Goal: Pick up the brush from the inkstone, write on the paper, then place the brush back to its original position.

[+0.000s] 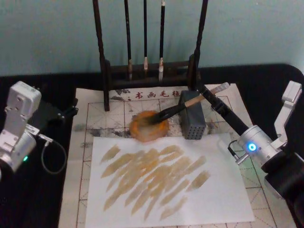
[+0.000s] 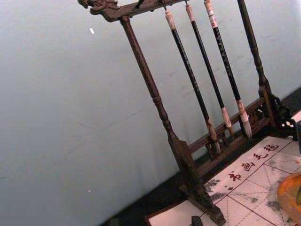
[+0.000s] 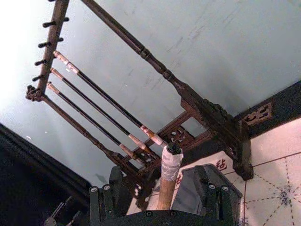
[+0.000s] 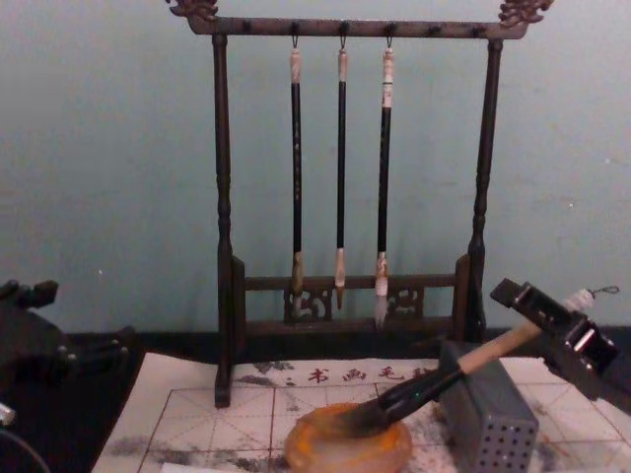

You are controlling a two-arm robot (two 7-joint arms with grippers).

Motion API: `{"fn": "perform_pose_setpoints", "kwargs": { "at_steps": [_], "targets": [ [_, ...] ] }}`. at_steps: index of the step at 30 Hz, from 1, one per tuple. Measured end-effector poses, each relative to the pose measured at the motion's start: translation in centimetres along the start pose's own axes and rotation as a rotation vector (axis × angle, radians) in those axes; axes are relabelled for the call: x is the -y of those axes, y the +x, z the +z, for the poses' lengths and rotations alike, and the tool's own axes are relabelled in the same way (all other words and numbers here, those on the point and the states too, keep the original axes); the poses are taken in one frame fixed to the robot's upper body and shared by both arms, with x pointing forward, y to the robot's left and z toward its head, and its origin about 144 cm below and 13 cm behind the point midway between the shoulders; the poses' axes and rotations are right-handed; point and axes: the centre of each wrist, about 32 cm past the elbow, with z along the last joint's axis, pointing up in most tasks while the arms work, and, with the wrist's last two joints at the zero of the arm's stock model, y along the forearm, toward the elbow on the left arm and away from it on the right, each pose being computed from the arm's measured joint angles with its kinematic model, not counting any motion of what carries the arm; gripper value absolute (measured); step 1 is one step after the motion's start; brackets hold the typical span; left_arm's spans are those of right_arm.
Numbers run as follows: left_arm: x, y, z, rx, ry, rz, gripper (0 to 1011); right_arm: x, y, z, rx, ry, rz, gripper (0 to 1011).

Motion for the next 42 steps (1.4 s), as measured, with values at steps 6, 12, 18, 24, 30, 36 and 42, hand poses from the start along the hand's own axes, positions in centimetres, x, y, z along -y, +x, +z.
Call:
{"fn": "perform_pose_setpoints", "kwargs": {
  "at_steps": [6,12,18,24,30,36,42],
  "targets": [
    [0.0,0.0,0.0,0.0,0.0,0.0,1001,-0.07,-0.03,0.02,-0.004,0.007,-0.003,1000],
    [0.0,0.0,0.0,0.0,0.0,0.0,1001,-0.06,-0.03,0.02,-0.003,0.006,-0.003,1000],
    [0.0,0.0,0.0,0.0,0.0,0.0,1001,-0.05,-0.01,0.04,-0.003,0.006,-0.003,1000],
    [0.0,0.0,0.0,0.0,0.0,0.0,1001,-0.04,0.0,0.05,-0.002,0.005,-0.003,1000],
    [0.0,0.0,0.0,0.0,0.0,0.0,1001,-0.03,0.0,0.05,-0.002,0.005,-0.003,1000],
    [0.0,0.0,0.0,0.0,0.0,0.0,1001,-0.04,0.0,0.05,-0.001,0.004,-0.003,908],
    [0.0,0.0,0.0,0.0,0.0,0.0,1001,-0.03,0.0,0.05,-0.001,0.004,-0.003,777]
  ]
}}
